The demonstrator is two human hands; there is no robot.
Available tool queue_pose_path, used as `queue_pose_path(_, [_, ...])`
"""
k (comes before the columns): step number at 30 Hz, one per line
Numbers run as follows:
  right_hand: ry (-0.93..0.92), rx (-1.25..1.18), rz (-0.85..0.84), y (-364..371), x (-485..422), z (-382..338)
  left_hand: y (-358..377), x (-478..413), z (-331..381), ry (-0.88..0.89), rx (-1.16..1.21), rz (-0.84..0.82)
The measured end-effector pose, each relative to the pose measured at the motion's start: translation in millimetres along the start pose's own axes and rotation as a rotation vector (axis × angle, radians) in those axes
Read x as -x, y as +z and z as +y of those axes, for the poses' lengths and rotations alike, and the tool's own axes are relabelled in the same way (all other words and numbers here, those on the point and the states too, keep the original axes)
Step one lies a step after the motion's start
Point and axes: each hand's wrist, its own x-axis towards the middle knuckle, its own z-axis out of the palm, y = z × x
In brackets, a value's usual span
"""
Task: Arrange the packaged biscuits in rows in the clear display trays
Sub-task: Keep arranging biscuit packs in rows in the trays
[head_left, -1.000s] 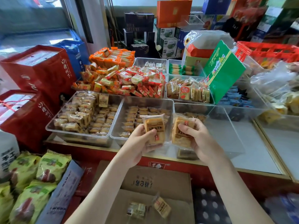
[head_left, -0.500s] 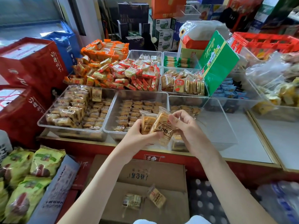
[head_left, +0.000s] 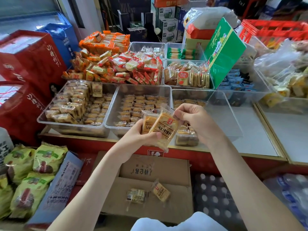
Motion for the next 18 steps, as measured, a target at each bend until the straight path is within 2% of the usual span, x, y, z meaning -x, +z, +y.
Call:
queue_pose_path(3, [0.083, -0.240, -0.009, -3, -4, 4, 7, -5, 2, -0.052, 0.160, 0.087])
queue_pose_path(6, [0.197, -0.263, -0.098, 5, 0, 14, 19, -10, 6, -0.151, 0.434, 0.224])
queue_pose_path(8, [0.240, -0.285, -0.139, 16, 7, 21, 28, -13, 8, -0.181, 0.511, 0.260])
queue_pose_path(13, [0.123, -0.456, 0.020, 24, 11, 30, 42, -15, 7, -0.153, 0.562, 0.230])
queue_pose_path(18, [-0.012, -0.392, 0.016, 18, 18, 33, 34, -16, 14, -0.144, 0.571, 0.204])
